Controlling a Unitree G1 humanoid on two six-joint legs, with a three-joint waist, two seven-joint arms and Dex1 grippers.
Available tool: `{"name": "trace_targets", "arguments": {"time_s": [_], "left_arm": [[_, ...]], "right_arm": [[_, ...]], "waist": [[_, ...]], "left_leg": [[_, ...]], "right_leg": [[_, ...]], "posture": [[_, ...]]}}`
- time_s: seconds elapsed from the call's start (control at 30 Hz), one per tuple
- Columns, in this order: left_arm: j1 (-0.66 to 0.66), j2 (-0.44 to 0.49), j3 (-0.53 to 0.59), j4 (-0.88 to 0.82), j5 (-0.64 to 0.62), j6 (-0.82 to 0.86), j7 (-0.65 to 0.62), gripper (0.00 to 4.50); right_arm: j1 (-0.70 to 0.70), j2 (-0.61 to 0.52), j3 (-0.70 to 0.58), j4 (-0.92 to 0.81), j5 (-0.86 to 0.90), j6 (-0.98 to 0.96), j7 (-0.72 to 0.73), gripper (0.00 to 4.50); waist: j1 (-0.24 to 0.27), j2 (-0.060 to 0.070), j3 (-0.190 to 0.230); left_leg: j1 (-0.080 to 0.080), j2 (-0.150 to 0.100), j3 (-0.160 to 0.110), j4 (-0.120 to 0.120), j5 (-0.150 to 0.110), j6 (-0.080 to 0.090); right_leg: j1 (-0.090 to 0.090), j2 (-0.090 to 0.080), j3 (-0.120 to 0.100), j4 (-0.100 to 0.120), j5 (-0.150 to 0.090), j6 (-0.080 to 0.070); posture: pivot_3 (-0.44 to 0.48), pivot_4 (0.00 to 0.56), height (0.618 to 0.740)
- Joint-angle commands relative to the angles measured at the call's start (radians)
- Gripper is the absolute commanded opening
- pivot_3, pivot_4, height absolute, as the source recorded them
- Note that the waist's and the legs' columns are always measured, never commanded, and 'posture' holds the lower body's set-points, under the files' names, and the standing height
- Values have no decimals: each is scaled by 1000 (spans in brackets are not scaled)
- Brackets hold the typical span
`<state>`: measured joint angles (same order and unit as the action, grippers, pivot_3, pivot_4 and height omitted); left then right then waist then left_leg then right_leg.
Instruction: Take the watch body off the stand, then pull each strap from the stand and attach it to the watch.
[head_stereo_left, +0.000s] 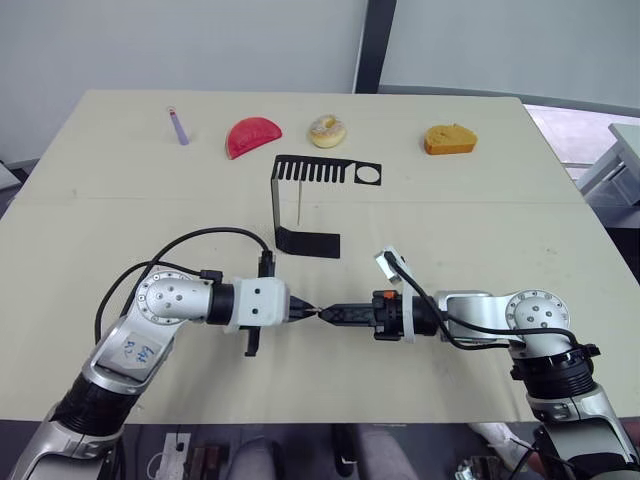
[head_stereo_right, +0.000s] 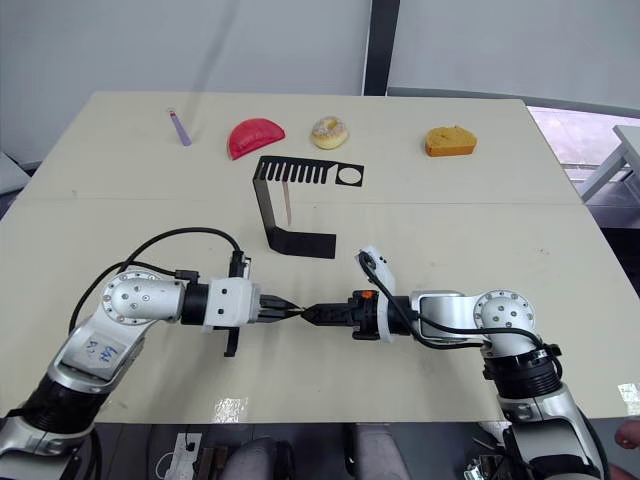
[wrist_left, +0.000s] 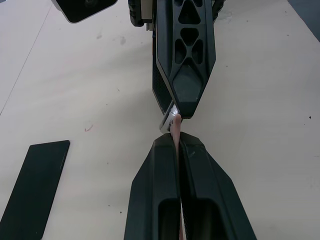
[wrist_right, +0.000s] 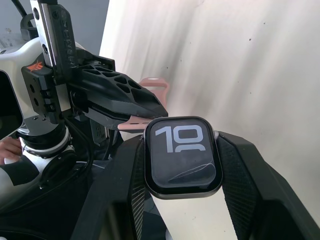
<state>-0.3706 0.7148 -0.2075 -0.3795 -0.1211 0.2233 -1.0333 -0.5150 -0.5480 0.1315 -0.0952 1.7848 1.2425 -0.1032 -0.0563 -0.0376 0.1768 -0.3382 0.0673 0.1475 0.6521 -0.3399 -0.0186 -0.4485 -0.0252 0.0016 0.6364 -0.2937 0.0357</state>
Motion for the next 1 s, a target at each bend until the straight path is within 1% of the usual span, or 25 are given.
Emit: {"name": "trace_targets", "arguments": {"time_s": [0.03,0.47,1.0], "left_arm": [[-16,-22,-35,-32,2,2,4,0],[-28,-37,-56,-14,61,31,21,0],[-35,-59,-61,-20,73,60,31,0]], "right_arm": [[-11,11,6,-41,53,-9,10,1603],[-11,8,12,-48,60,-10,15,1603],[-12,8,18,-48,62,-14,15,1603]], "waist": [[0,0,0],[0,0,0],[0,0,0]], "left_leg": [[0,0,0,0,0,0],[0,0,0,0,0,0],[0,0,0,1,0,0]], "right_leg": [[0,0,0,0,0,0],[0,0,0,0,0,0],[0,0,0,0,0,0]], "posture": [[0,150,740],[0,150,740],[0,150,740]]}}
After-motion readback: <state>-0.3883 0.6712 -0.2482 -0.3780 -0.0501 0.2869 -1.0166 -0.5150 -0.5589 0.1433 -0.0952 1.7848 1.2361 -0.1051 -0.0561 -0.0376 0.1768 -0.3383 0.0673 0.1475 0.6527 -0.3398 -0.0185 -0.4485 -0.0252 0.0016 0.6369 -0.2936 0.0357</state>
